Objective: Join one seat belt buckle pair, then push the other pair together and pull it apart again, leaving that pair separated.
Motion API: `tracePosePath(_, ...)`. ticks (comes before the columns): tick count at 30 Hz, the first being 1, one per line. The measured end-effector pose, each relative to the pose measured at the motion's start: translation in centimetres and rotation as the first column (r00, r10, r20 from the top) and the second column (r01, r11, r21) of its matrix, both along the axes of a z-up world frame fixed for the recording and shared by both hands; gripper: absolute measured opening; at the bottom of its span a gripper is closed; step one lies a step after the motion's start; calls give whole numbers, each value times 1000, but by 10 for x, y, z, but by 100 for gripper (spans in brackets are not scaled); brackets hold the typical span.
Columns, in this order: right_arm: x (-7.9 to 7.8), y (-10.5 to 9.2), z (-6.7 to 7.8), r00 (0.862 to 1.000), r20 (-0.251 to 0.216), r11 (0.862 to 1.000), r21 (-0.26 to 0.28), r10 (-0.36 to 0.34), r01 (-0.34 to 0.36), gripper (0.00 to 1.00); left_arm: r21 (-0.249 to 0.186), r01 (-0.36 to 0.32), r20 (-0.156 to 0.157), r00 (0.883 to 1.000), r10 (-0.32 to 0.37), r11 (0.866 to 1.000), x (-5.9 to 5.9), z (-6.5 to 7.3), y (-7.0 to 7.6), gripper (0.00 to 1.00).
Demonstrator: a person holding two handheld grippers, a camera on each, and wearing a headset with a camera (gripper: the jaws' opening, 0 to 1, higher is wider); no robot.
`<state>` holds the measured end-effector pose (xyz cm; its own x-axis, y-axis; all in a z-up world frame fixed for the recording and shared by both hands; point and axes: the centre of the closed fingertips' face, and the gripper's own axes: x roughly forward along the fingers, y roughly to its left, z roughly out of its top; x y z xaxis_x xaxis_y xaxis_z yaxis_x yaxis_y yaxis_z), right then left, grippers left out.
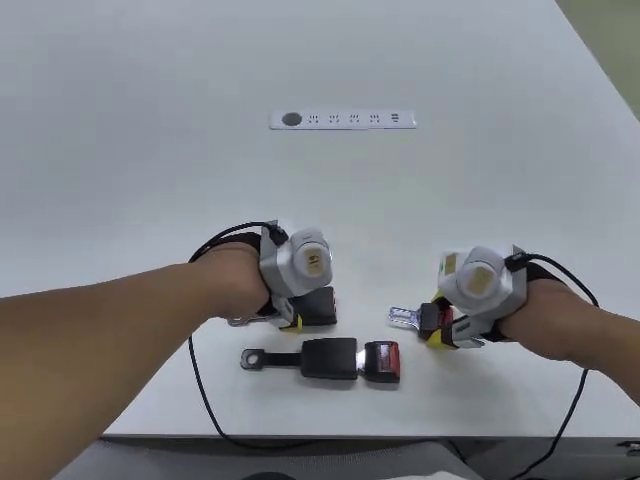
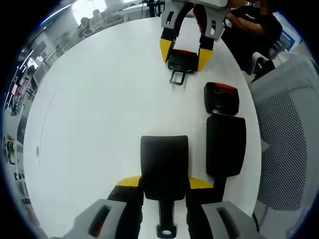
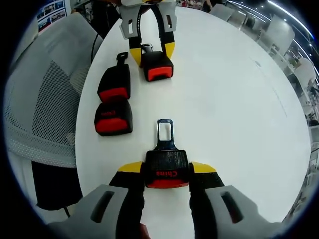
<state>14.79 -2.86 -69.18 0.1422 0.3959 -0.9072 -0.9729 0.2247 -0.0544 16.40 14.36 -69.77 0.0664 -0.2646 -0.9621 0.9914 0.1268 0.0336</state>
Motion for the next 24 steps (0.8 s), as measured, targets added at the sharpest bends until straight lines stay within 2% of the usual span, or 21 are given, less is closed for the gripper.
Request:
tracePosePath(3, 0, -1, 3, 1000, 7, 1000, -18, -22, 22, 36, -10, -43, -10, 999, 42, 999, 1, 0, 0, 33)
tracePosePath(4, 1, 0, 1, 1000, 10, 999, -27, -21, 21, 36, -35, -60, -25, 998, 60, 998, -2, 0, -2, 34)
tracePosePath(6, 2, 0, -1, 1000, 25, 999, -46, -12, 13, 37, -54, -102, -21, 995, 101, 993, 2, 0, 2, 38)
tracePosePath(7, 4, 0, 0, 999, 41, 998, -57, -9, 11, 39, -58, -109, -22, 994, 108, 992, 2, 0, 2, 44)
tracePosePath(8, 6, 0, 1, 998, 67, 998, -69, -5, 9, 42, -61, -119, -14, 993, 118, 991, -2, 2, 1, 47)
tracePosePath(9, 6, -1, 3, 997, 71, 997, -71, -7, 12, 46, -64, -123, -8, 992, 122, 990, -3, 5, 2, 49)
tracePosePath(11, 6, 1, 4, 996, 83, 998, -54, -24, 28, 51, -115, -152, 22, 988, 156, 982, 1, 17, 0, 49)
tracePosePath(12, 3, 5, 12, 996, 86, 999, -36, -37, 41, 51, -139, -165, 43, 984, 172, 976, 5, 22, 1, 49)
tracePosePath(13, 0, 7, 18, 995, 89, 998, -26, -46, 48, 51, -153, -179, 49, 981, 188, 972, 4, 27, 1, 50)
tracePosePath(16, -1, 11, 25, 992, 101, 997, 11, -72, 72, 53, -188, -203, 69, 973, 220, 961, -3, 40, 6, 54)
tracePosePath(19, -5, 18, 29, 992, 91, 995, 54, -89, 84, 56, -240, -213, 67, 970, 235, 947, -17, 52, 6, 60)
tracePosePath(21, -10, 20, 36, 991, 92, 993, 78, -101, 94, 59, -279, -228, 61, 965, 254, 933, -27, 59, 9, 62)
tracePosePath(24, -17, 23, 43, 989, 79, 987, 114, -126, 117, 63, -288, -232, 68, 963, 261, 929, -36, 61, 14, 66)
